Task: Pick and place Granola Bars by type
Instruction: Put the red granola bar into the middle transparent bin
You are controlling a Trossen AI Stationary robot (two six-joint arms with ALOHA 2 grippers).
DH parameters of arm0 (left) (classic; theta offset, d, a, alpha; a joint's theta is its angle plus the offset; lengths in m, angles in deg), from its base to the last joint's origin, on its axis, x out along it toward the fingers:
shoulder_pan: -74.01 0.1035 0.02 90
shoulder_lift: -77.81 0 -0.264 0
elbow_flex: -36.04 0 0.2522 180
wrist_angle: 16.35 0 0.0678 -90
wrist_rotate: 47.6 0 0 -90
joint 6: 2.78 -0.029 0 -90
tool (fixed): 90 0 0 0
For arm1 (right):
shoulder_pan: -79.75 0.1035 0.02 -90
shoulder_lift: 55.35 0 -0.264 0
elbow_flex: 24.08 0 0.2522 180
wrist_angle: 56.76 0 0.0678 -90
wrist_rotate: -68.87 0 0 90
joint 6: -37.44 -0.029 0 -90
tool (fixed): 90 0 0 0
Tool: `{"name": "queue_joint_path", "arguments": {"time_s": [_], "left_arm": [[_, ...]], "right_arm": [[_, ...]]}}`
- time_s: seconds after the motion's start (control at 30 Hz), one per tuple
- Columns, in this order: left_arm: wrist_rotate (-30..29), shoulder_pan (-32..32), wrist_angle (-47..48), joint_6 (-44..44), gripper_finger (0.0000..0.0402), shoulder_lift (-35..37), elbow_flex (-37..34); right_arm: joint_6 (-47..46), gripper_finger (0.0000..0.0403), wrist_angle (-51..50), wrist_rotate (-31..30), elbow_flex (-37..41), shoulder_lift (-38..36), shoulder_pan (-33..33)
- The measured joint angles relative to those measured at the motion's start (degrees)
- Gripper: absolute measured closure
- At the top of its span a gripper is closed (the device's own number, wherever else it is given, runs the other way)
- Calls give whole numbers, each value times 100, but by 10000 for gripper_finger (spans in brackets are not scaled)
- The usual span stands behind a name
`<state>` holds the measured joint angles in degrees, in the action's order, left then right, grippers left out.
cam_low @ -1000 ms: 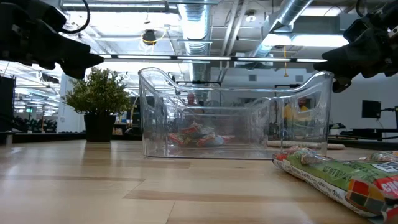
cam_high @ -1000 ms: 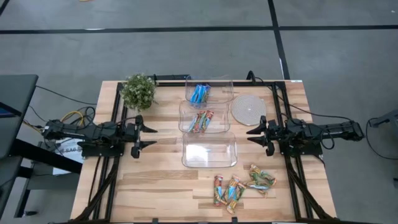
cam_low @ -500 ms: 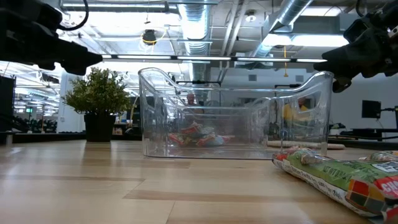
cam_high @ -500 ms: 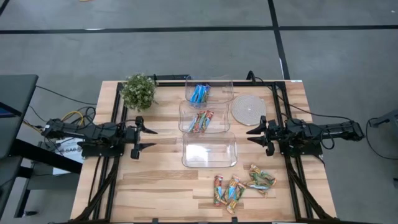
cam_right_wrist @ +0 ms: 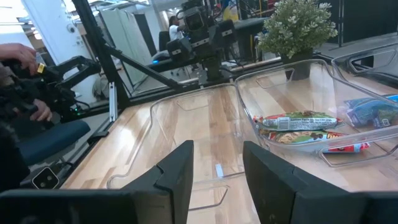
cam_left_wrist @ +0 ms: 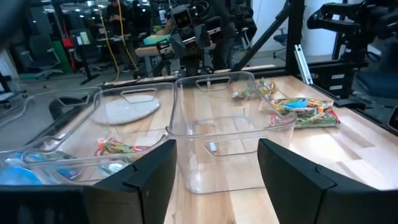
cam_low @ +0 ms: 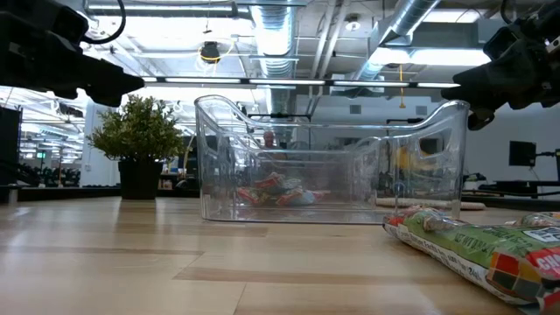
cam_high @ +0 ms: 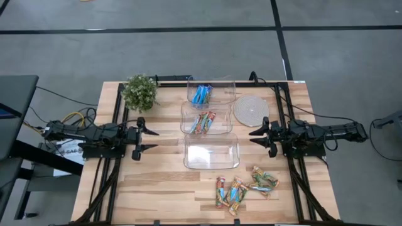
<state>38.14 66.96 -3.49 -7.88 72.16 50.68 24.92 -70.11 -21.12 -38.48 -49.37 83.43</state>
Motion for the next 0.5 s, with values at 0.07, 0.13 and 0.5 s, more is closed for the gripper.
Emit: {"name": "queue_joint_path", "arguments": {"time_s": [0.07, 0.13, 0.5], "left_arm": [[74, 0, 0, 35, 182, 0, 0], [147, 0, 8, 33, 182, 0, 2], [165, -2, 13, 18, 182, 0, 4]], "right_arm": [[-2, 269, 0, 1, 0, 0, -1], [0, 268, 0, 0, 0, 0, 0], [-1, 268, -1, 1, 0, -1, 0]]}}
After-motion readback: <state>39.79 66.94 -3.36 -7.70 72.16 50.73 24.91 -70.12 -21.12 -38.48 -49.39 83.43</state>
